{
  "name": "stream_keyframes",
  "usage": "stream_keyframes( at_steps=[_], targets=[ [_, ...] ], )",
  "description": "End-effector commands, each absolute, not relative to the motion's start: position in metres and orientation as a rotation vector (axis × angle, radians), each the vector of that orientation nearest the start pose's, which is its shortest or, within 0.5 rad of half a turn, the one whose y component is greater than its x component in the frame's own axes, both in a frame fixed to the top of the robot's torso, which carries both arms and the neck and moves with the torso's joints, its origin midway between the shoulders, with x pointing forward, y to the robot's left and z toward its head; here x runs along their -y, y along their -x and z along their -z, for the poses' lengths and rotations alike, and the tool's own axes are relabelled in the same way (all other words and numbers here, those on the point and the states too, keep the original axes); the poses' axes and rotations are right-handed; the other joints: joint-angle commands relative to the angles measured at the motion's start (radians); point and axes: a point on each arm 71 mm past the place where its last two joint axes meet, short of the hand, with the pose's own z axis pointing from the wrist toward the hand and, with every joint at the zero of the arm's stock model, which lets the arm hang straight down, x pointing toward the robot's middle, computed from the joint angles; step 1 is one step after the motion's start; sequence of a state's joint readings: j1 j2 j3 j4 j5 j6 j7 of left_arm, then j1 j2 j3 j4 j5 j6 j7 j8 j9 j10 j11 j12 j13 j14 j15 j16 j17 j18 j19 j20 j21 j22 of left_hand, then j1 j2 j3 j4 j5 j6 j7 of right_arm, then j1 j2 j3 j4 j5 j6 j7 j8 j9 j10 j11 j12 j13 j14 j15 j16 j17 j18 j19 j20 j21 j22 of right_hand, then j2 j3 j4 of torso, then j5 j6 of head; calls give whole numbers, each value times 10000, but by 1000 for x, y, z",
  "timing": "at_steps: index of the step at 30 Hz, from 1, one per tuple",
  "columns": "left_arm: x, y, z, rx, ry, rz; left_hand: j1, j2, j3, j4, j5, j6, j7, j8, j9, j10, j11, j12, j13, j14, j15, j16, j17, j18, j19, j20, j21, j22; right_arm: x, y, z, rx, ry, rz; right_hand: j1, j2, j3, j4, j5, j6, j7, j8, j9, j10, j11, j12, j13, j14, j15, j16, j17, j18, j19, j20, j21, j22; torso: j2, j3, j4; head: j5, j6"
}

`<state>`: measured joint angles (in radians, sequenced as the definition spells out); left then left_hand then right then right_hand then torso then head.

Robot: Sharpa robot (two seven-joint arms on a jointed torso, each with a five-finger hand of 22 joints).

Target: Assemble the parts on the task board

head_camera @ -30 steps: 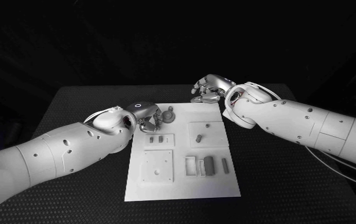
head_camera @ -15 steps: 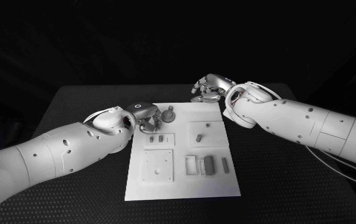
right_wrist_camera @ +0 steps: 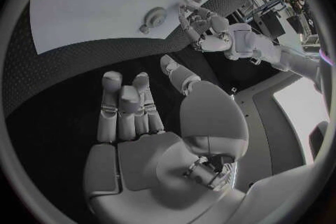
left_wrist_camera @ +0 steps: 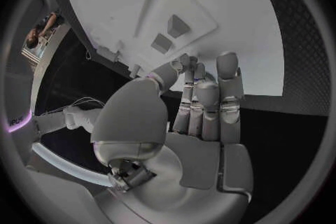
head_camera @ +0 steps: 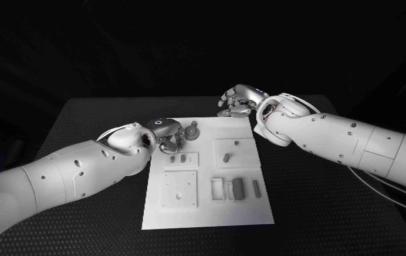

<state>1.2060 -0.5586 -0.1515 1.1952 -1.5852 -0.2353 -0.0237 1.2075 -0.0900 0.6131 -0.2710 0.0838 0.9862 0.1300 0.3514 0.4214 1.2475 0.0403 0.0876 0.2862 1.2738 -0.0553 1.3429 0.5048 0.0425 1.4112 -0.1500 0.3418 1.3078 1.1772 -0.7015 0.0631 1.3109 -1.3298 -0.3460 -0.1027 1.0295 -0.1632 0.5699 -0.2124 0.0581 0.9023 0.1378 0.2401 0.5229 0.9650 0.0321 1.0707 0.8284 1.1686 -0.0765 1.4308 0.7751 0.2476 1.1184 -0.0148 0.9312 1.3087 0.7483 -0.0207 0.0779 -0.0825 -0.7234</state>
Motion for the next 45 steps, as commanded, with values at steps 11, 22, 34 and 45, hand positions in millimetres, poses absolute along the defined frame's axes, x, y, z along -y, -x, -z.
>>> stream_keyframes(
  at_steps=[11,22,34,45],
  targets=[
    [-138,-520,245,-17727,-4593,5583,-2,76,-12,37,65,-4,34,-34,13,426,93,30,-15,20,-78,-48,-10,800,23,-63,-58,185,194,-533,172,-16067,-628,-6754,-80,27,1,40,2,-4,57,-22,-15,84,-12,-45,-18,-70,-16,-45,-15,142,0,-72,-59,73,1,6,3,0,-10],
    [-140,-518,254,-17891,-4901,5385,6,86,-19,29,64,8,29,-27,18,452,84,35,-4,24,-87,-51,-8,795,29,-71,-60,186,194,-533,172,-16100,-599,-6771,-83,26,-1,41,2,-5,57,-22,-15,84,-12,-43,-23,-70,-16,-45,-16,142,1,-72,-61,73,0,3,4,-12,-25],
    [-139,-518,253,-17738,-4886,5527,-12,74,-40,31,60,9,29,-27,20,457,80,26,5,27,-91,-55,-5,784,33,-76,-64,187,194,-533,173,-16141,-593,-6757,-95,22,-6,47,2,-10,58,-25,-17,82,-11,-44,-30,-73,-15,-47,-18,142,0,-70,-64,73,-4,-7,13,-22,-34],
    [-140,-517,251,-17514,-4669,5750,-118,-198,-202,-5,-23,-280,142,-190,-47,252,141,-128,-8,27,-39,-60,25,768,42,-83,-106,179,194,-533,173,-16121,-600,-6769,-96,22,-6,48,2,-12,59,-26,-18,81,-10,-44,-35,-75,-14,-49,-20,142,-1,-70,-67,73,0,-4,0,-15,-19]
  ],
)
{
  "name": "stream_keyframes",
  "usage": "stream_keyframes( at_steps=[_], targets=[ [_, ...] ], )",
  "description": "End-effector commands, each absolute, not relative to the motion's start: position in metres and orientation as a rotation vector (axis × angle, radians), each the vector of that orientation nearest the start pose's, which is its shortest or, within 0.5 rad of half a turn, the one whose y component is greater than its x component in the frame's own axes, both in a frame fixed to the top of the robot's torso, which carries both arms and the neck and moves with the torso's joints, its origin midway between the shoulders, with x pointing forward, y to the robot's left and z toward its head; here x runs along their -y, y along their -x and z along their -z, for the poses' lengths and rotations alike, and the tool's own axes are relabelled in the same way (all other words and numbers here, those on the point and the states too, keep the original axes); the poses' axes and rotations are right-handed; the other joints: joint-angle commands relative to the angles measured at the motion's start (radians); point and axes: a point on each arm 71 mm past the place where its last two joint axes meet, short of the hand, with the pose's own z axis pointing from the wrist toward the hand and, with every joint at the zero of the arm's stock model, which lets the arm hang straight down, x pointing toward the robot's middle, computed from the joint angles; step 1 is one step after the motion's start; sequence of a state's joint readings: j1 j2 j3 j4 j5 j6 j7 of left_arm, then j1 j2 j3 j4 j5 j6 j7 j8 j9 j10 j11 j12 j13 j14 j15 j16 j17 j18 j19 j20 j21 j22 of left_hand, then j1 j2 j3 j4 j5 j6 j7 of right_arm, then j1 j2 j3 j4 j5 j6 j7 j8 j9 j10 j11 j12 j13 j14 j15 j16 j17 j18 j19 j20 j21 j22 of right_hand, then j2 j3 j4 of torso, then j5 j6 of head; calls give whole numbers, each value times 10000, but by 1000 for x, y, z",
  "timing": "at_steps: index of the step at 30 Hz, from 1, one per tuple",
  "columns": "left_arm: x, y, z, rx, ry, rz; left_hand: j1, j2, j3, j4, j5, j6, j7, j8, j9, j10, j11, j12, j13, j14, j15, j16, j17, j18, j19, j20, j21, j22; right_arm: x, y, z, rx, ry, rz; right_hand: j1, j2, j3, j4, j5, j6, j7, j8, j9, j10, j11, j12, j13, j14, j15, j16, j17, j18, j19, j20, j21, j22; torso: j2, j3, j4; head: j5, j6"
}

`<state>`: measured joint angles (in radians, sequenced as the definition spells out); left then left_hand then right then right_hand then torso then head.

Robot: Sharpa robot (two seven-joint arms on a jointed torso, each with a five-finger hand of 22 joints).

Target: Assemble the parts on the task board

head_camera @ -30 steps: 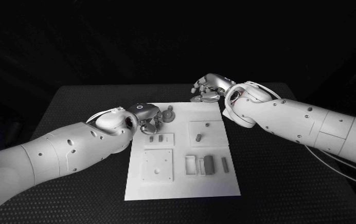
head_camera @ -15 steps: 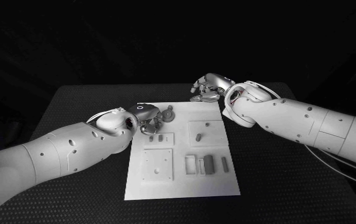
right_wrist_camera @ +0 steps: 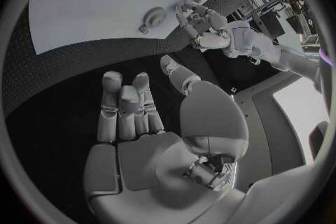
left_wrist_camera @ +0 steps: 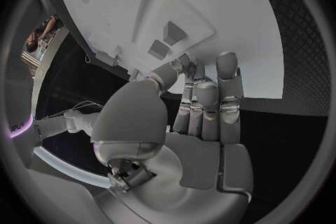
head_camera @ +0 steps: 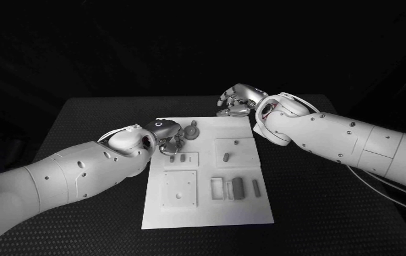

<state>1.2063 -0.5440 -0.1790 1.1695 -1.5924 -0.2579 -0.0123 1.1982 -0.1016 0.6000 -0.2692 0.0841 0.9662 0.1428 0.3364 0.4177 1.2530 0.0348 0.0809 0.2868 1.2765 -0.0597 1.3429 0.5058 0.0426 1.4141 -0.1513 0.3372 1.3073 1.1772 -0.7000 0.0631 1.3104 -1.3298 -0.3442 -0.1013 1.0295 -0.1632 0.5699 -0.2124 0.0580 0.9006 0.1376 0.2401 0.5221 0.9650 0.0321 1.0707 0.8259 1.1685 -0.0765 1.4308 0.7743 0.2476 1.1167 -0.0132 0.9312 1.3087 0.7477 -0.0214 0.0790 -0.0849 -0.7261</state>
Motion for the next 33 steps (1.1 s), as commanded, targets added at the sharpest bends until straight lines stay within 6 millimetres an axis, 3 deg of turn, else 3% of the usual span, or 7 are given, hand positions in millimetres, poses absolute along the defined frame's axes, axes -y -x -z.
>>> stream_keyframes(
  at_steps=[1,9,22,33],
  targets=[
    [-140,-518,252,-17522,-4656,5730,-28,-97,-81,-27,-31,-95,20,-48,-14,184,200,-68,-15,-2,8,-60,18,768,14,-66,-64,184,194,-533,173,-16121,-601,-6766,-96,23,-6,48,3,4,61,-26,-11,81,-10,-44,-10,-74,-14,-49,-12,142,16,-86,-67,73,9,8,-7,3,8],
    [-141,-518,252,-17633,-4613,5616,-190,-301,-303,-38,-31,-324,35,-165,-65,8,255,-131,-25,-42,60,-52,53,784,1,-24,-99,187,194,-533,173,-16117,-605,-6766,-96,14,-8,45,2,-3,62,-30,-13,79,-9,-44,-13,-76,-14,-50,-13,142,15,-86,-69,73,1,11,2,-17,2],
    [-144,-518,251,-17486,-4513,5591,-198,-360,-450,-78,9,-637,-8,-320,-132,-11,247,-95,13,-70,52,-30,97,817,16,-14,-125,188,195,-534,173,-16113,-613,-6751,-92,13,-7,42,3,-11,63,-35,-15,78,-8,-44,-19,-76,-12,-51,-14,142,15,-87,-71,73,6,3,-1,-19,22],
    [-150,-519,250,-17376,-4363,5556,-120,-447,-532,-75,20,-1429,-218,-693,-266,-33,239,-87,77,-64,43,-46,127,817,54,-17,-169,181,196,-534,173,-16082,-626,-6737,-79,2,-6,29,3,-32,67,-47,-21,77,-5,-43,-26,-77,-10,-51,-16,142,14,-88,-74,74,-4,-2,4,-24,23]
  ],
)
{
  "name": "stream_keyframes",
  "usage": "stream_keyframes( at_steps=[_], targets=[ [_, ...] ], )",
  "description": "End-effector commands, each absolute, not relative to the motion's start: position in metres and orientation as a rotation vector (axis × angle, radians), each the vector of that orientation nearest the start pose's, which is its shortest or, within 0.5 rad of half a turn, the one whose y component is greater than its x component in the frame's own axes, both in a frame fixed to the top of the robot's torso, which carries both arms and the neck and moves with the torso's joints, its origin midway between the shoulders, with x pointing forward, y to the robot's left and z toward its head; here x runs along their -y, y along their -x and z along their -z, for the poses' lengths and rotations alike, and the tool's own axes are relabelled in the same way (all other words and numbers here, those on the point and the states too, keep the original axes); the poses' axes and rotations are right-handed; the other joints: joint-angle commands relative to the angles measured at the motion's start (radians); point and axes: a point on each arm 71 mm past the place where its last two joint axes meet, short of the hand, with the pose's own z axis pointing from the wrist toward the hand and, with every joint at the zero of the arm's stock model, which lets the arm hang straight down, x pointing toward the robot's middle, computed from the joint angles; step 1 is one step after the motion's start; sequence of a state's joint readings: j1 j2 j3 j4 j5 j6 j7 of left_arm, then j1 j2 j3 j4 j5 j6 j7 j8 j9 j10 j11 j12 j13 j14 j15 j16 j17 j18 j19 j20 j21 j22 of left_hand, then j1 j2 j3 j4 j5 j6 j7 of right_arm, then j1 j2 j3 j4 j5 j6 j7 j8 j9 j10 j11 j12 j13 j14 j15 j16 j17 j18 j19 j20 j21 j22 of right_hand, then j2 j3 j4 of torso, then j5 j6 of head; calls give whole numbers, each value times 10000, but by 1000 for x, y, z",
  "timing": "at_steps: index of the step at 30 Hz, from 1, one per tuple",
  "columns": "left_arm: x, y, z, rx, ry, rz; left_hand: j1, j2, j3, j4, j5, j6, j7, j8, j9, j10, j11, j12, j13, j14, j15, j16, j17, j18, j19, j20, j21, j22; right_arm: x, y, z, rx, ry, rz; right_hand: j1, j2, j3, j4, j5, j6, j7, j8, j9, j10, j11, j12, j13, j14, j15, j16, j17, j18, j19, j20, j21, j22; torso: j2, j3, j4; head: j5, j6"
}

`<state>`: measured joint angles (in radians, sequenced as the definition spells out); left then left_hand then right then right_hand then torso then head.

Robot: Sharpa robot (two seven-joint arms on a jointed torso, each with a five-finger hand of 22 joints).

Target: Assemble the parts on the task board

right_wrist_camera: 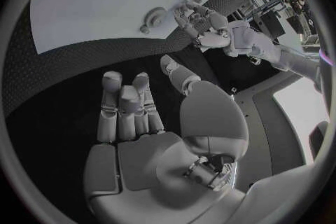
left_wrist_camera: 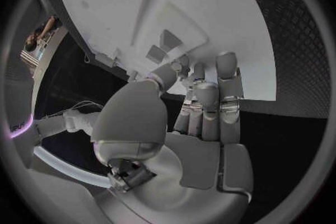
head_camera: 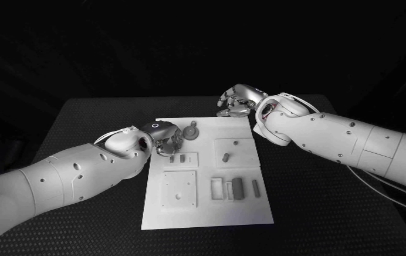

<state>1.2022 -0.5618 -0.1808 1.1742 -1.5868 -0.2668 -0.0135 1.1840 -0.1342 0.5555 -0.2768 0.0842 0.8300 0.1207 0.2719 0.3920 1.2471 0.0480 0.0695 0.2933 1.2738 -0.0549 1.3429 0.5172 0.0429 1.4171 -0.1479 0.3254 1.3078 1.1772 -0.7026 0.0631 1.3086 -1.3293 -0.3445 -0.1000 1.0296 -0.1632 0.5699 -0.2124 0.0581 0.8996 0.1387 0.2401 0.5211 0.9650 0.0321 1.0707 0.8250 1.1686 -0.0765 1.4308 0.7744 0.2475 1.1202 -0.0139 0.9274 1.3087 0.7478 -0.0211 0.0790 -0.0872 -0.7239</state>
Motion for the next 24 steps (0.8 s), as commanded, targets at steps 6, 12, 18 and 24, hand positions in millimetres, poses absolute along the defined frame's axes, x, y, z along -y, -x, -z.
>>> stream_keyframes(
  at_steps=[6,12,18,24],
  targets=[
    [-157,-518,250,-17388,-4272,5469,40,-152,-95,-5,20,-99,-11,-51,-4,-3,113,15,16,-39,-1,-54,15,813,23,-52,-61,176,198,-534,173,-16054,-652,-6713,-68,-6,-4,18,3,-47,62,-61,-18,76,0,-42,-23,-79,-7,-52,-18,143,-21,-81,-38,74,-4,-5,5,7,18],
    [-177,-518,245,-17234,-3799,5417,91,-169,-89,1,27,9,-11,42,50,-99,144,-12,19,-62,30,-76,21,812,2,-35,-93,174,202,-534,172,-15989,-629,-6711,125,-36,35,-163,1,-277,135,-184,-74,6,69,-105,-101,-101,59,-62,-28,143,-39,-84,-60,78,-10,-2,4,12,40],
    [-204,-524,231,-16807,-2721,5401,194,-158,33,41,39,615,297,404,216,-240,209,-3,31,-257,99,-195,1,793,-197,47,-230,160,211,-533,173,-15976,-509,-6792,378,39,97,-497,2,-330,178,-188,-73,-119,116,-708,-637,-202,111,-192,-106,143,-141,-29,-134,78,-22,5,16,-3,98],
    [-238,-530,221,-16884,265,6103,68,-318,274,189,-10,885,371,615,324,37,187,163,192,-1363,111,-1203,-397,484,-1357,296,-1086,-186,221,-529,176,-16093,-44,-6839,532,151,155,-729,-5,-341,247,-147,-53,-280,203,-2217,-1901,-237,190,-408,-255,143,-221,47,-275,36,-29,5,9,-41,146]
  ],
)
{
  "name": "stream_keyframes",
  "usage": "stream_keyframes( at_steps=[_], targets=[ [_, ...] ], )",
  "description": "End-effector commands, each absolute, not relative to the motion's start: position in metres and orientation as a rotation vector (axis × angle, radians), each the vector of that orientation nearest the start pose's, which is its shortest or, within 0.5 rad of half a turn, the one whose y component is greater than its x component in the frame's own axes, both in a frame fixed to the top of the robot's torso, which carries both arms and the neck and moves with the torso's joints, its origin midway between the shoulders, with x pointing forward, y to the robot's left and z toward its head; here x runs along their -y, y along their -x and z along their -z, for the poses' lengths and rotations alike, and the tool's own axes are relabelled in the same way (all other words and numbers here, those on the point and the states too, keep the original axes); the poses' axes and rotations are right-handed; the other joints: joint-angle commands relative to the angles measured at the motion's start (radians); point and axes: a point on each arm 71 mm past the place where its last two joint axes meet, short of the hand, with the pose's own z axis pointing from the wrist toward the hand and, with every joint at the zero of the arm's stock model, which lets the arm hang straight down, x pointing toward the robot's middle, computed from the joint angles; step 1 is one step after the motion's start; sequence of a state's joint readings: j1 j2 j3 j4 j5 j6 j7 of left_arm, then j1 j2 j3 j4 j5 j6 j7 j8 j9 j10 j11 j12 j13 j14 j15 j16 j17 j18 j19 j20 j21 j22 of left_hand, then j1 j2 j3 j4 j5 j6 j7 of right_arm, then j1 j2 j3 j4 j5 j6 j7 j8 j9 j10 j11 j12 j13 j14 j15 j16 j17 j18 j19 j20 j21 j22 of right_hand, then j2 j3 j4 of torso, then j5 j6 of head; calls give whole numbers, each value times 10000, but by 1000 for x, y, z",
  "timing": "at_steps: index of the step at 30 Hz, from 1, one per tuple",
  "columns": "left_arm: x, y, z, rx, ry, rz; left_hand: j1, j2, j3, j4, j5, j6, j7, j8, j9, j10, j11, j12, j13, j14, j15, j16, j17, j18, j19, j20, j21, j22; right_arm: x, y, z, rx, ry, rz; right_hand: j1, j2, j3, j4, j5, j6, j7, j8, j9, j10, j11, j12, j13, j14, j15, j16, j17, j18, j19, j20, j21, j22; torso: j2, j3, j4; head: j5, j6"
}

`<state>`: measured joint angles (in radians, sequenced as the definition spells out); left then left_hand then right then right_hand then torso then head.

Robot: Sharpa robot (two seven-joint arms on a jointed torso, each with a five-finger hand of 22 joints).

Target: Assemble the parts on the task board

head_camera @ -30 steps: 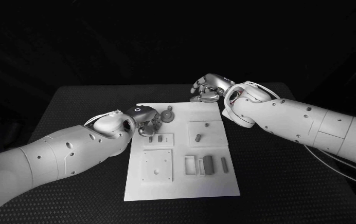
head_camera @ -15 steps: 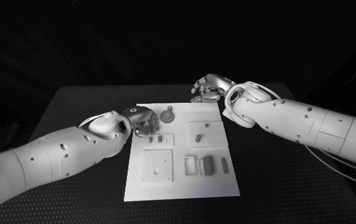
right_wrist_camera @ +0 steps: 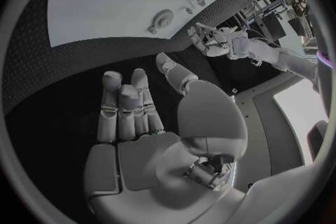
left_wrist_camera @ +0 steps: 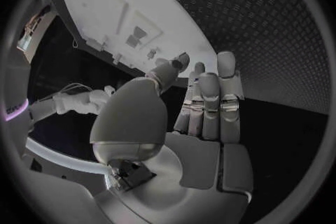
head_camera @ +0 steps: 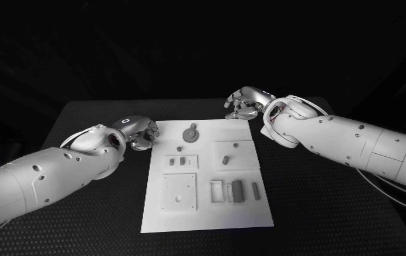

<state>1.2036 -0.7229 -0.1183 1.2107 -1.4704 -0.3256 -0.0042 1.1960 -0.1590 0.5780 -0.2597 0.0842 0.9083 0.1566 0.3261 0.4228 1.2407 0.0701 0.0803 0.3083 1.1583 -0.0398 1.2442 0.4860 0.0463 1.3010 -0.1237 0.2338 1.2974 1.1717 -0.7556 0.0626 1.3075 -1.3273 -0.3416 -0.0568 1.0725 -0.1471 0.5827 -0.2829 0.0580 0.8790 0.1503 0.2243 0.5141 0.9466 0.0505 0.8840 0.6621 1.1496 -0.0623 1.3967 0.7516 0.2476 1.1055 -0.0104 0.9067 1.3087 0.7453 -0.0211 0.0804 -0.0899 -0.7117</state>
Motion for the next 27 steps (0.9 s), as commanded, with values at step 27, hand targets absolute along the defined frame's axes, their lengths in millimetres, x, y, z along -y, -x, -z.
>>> stream_keyframes(
  at_steps=[27],
  targets=[
    [-271,-521,212,-16561,6439,9847,-801,-31,-100,-116,-17,-537,158,116,245,-1230,675,-120,-171,-1587,799,-4516,-1111,-366,-2727,673,-1691,-2902,226,-487,234,-17192,4687,-4653,600,127,23,-31,4,451,55,497,26,1685,329,-5868,-3987,847,341,-541,-307,142,497,-151,-285,21,-48,14,-36,6,-52]
  ],
)
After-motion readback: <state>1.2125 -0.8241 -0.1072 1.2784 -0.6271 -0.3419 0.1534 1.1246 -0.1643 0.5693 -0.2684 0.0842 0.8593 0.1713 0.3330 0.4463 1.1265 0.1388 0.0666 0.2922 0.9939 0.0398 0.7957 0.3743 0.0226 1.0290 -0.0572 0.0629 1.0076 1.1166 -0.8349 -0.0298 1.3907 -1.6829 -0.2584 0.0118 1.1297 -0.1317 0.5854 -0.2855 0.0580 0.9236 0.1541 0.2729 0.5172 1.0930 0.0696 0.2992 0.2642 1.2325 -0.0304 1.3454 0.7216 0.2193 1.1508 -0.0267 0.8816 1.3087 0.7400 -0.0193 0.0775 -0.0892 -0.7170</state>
